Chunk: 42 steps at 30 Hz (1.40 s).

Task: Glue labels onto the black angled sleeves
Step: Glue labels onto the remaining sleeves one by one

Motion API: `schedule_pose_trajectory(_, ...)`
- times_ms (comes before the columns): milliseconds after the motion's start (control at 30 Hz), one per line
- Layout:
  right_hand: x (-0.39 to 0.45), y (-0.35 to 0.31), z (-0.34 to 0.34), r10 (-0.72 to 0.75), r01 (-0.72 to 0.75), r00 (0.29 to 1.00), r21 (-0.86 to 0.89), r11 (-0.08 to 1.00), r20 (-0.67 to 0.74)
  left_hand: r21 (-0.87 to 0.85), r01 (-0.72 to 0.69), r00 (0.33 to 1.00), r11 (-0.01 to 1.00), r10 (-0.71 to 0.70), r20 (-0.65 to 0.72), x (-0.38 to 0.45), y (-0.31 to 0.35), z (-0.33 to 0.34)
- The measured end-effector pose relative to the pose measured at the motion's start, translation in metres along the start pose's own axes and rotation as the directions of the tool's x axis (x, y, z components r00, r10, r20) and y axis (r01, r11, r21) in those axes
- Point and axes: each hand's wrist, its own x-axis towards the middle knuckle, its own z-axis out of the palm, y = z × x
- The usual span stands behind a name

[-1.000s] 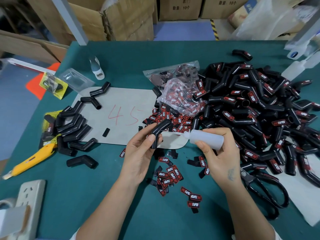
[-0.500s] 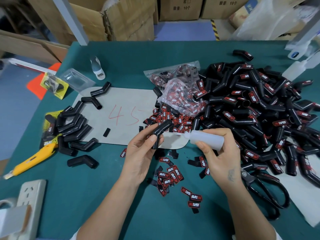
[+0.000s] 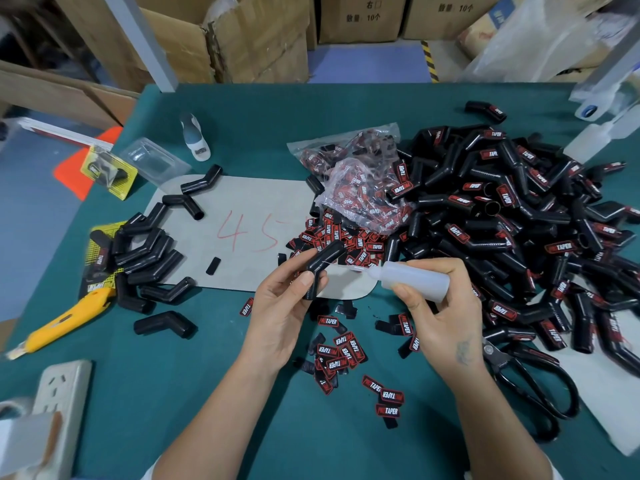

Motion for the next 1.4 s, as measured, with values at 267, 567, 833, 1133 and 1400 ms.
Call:
schedule_pose_trajectory(267,-0.0003,-0.0009,0.0009,-0.013,0.013,1.0,0.016,1.0,-0.004,0.0,-0.003,1.0,1.0,0.003,0.012,0.0002,0.0002,-0.0003)
schedule_pose_trajectory(567,0.0004,-0.0024,0.0004,-0.023,0.023,1.0,0.014,1.0,0.0,0.008,0.008,1.0,1.0,-0.008,0.01,-0.0001,-0.0008,-0.0023)
schedule_pose_trajectory(833,-0.0003,-0.0019,-0.0003,-0.028,0.028,1.0,0.007,1.0,0.0,-0.001,0.014,1.0,1.0,-0.014,0.016,0.0004,-0.0005,-0.0026)
schedule_pose_trajectory(1133,0.0004,-0.003,-0.0001,-0.034,0.034,0.999,0.01,0.999,0.002,-0.002,0.005,1.0,1.0,-0.005,0.013,0.0007,-0.0012,-0.0032)
schedule_pose_trajectory(1400,0.0001,-0.0018,-0.0004,-0.029,0.029,1.0,0.019,0.999,0.008,0.002,0.002,1.0,1.0,-0.002,0.024,0.001,-0.0016,-0.0032)
